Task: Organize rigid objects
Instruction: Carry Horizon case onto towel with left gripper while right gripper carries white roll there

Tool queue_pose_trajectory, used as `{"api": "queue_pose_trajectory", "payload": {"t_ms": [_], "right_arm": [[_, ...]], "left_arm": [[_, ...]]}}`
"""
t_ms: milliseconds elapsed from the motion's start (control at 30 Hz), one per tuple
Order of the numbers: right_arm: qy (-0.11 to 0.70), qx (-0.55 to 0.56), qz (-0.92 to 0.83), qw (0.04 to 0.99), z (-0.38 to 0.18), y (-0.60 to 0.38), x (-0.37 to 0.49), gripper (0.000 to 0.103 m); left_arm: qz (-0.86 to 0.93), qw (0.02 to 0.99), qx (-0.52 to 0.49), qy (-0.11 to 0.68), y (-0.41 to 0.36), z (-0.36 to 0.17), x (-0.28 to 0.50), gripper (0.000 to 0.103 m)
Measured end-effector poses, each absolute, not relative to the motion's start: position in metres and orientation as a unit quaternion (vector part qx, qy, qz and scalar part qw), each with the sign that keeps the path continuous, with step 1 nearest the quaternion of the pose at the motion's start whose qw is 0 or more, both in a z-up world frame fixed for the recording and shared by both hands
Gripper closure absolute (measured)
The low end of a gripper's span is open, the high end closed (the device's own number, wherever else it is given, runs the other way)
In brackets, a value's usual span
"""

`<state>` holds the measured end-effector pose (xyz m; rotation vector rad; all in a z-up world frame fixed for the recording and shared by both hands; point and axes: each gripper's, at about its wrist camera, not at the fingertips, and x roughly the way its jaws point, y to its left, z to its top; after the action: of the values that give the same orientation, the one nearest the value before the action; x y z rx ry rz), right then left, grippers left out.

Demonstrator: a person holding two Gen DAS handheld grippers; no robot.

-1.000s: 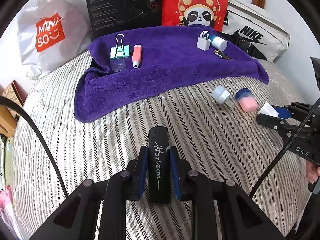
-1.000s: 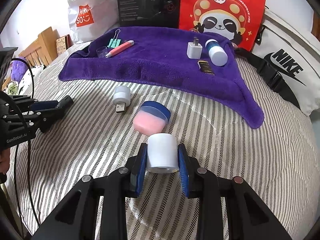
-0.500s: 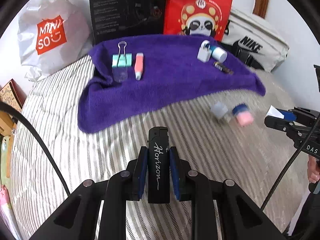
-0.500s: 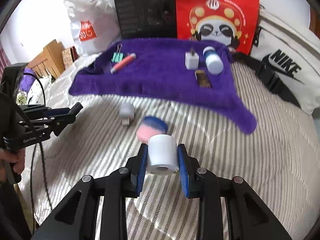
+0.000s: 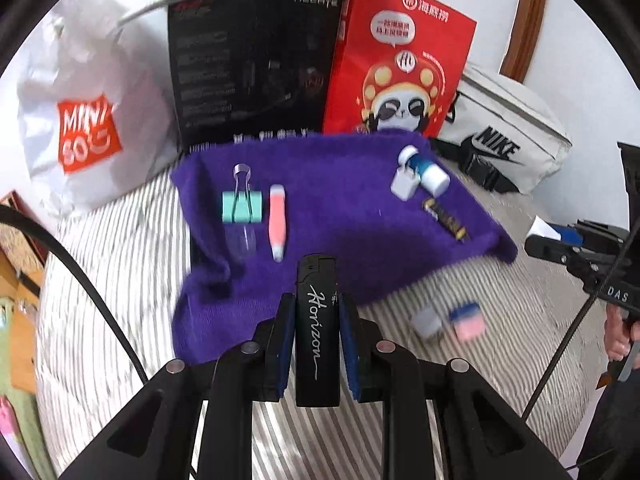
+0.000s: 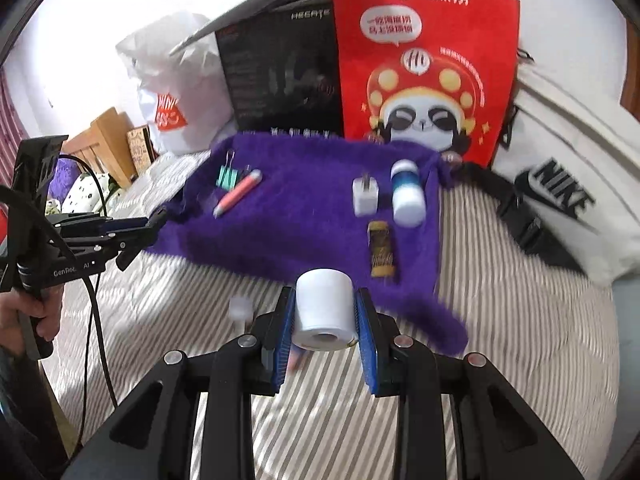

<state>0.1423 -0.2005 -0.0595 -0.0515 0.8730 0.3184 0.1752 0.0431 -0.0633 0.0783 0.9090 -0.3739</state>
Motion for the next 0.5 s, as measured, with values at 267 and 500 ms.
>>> {"api": "queue_pose_trajectory", "payload": {"t_ms": [267,500], "right_arm": [[0.399,-0.012,0.175,0.900,-0.027,-0.195,0.208,0.073],[0.402,-0.028,0.179,0.898,-0.026,-0.188,0.262,0.073]], "left_arm": [[-0.185,0.882,0.039,0.432,0.038,-0.049,0.229,0.082],[-0.187,0.877,0.028,0.442,0.032,-0.061,0.273,0.082]]}}
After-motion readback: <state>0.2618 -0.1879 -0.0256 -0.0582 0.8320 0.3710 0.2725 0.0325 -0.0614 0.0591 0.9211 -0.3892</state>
